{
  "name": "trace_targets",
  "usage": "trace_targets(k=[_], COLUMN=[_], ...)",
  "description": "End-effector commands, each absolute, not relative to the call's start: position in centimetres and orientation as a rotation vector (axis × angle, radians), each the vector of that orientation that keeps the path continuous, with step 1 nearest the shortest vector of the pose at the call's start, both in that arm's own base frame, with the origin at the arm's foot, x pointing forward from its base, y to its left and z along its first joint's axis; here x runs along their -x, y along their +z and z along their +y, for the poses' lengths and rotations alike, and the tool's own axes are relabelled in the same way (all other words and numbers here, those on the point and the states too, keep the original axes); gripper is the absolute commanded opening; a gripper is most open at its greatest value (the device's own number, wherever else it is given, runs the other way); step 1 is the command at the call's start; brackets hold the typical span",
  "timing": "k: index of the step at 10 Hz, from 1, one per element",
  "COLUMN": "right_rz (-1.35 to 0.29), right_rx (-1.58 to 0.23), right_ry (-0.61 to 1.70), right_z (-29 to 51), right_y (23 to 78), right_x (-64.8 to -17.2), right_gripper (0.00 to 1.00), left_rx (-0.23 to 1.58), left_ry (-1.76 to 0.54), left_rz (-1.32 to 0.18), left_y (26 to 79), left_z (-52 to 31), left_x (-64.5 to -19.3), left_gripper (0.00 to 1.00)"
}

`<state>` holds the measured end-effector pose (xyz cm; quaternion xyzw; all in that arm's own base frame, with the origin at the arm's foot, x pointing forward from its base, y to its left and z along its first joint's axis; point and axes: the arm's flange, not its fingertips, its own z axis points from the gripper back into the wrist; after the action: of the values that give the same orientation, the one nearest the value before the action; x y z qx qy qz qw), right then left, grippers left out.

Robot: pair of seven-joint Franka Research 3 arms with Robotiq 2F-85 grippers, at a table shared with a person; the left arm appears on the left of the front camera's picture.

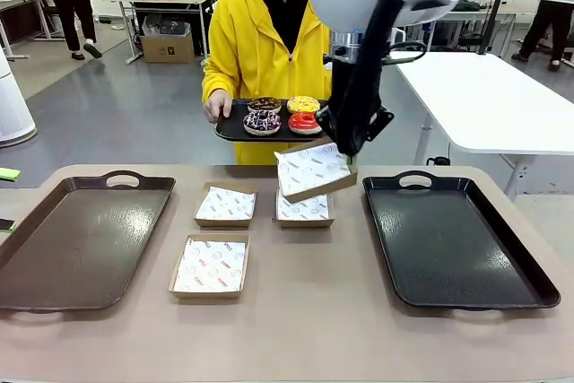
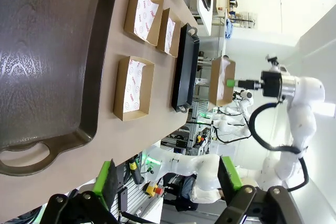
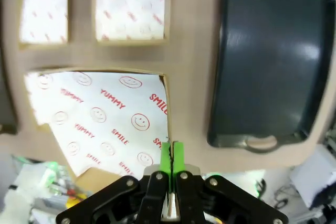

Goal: Individually package the donuts and arrange them on the tray.
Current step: Pick up one Paper togo box.

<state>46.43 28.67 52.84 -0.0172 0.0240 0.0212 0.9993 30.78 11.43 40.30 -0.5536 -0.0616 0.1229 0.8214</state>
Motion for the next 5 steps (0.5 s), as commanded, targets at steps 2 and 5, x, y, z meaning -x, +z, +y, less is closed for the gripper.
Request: trace_targets(k=[2, 5], right_rz=[0.044, 0.051], right_rx=[0.059, 0.024], right_ry=[0.021, 0.032], right_z=[30.6, 29.5], right_y=[54.0, 52.7], right_x=[-51.4, -50.5], right_gripper=[0.00, 0.00], left_rx=[1.196, 1.196], left_ry=[0.267, 0.267], left_rz=[-0.138, -0.138], left_y=[40.5, 40.5], left_z=[11.5, 11.5], left_x=[-30.8, -30.8], left_gripper=[1.00, 1.00])
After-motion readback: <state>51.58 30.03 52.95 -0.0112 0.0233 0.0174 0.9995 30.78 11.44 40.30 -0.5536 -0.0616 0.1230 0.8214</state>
